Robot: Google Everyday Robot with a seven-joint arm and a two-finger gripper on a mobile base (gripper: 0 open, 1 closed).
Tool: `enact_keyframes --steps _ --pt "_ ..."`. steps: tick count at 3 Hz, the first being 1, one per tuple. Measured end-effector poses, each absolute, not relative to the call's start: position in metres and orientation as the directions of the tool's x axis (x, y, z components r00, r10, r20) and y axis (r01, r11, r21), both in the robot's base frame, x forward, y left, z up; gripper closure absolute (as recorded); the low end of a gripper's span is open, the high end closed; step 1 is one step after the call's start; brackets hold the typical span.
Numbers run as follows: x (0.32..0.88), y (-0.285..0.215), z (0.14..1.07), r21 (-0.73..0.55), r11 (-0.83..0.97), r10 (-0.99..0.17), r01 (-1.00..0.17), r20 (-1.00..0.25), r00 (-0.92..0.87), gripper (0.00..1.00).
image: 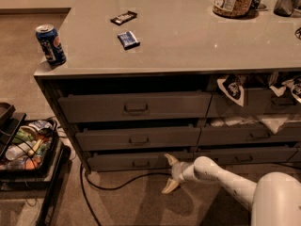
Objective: Open bottom drawer
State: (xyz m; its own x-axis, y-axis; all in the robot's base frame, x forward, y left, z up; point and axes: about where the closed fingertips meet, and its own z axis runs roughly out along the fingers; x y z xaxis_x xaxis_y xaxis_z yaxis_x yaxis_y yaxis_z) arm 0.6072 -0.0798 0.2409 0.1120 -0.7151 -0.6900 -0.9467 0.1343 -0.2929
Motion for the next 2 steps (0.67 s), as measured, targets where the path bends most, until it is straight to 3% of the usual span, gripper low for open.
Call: enact_keyframes --steps 2 --pt "0.619 -0.079 0.235 -0.302 0.143 -0.711 -0.942 -0.694 0.115 0.0"
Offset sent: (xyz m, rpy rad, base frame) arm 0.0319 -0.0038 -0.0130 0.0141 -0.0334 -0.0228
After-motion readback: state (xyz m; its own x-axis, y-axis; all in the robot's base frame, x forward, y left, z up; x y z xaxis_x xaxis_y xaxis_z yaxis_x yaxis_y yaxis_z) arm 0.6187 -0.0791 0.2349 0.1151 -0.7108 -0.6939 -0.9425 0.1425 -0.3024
